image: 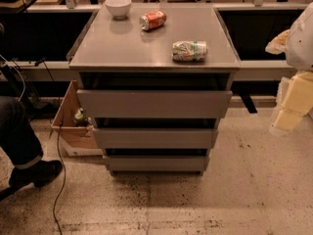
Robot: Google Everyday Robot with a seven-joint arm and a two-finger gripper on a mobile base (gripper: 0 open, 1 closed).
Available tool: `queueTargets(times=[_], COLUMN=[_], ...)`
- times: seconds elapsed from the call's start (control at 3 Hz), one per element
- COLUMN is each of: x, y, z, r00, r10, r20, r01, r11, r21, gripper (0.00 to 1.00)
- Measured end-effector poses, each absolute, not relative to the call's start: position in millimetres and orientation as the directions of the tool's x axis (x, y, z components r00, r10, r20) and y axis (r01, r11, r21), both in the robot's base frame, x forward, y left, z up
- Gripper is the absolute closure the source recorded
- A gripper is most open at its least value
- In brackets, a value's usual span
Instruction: Open top drawer
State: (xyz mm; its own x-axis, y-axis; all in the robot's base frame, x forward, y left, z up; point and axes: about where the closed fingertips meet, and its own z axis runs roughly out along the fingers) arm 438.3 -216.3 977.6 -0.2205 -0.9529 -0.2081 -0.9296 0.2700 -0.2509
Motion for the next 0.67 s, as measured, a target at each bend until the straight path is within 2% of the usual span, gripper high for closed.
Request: queueTargets(times=[0.67], x=[451.1], y=[-213.5], z=[946.2], r00=[-0.206], r10=[-0.953], r20=[-0.223], r01=[-0.930], r11=[0.262], r21=[-0.257], gripper=[0.00])
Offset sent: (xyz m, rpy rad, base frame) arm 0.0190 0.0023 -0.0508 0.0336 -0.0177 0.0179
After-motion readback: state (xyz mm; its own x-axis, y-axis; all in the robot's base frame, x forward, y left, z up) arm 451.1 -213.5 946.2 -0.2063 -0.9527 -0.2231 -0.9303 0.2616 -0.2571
